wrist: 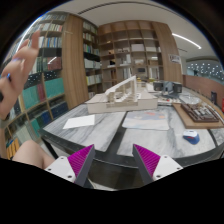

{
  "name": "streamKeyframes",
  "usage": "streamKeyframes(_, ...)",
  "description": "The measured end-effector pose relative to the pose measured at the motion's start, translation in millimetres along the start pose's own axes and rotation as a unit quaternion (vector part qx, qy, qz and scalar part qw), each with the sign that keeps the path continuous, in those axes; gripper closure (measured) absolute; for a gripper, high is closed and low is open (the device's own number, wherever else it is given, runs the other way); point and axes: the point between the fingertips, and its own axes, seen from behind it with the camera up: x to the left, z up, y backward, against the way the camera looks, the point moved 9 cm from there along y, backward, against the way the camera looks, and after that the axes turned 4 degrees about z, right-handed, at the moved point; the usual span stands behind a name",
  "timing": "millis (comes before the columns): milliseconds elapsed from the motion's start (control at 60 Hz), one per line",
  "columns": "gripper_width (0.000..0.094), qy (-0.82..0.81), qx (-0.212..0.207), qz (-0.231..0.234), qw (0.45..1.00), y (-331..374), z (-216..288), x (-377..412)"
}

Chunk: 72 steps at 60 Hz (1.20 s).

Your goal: Arrange mouse

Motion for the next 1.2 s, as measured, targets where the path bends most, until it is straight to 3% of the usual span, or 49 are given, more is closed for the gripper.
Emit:
streamKeyframes(183,0.0126,0.019,0.0,-0.09,0.996,12.9,4.4,-100.0)
streamKeyframes(483,0.0135,0.011,0.046,-0.21,0.976,-1.1,-12.0,-304.1)
streamKeyframes(950,0.0145,-0.021,0.095,-0.154,0.983,-74.7,-4.6,-383.0)
streamKeyframes(967,0.0113,-0.025,0.096,-0.152,0.983,-76.2,-4.6,-383.4)
streamKeyframes(1000,0.0137,-0.038,0.099,-0.143,0.984,-80.7,-4.5,-383.0)
streamKeyframes(1050,0.0325,-0.059,0.092,-0.147,0.983,-84.2,-1.8,-385.8)
streamKeyframes(1200,0.0416,-0.059,0.1,-0.177,0.977,-83.2,-4.2,-382.7)
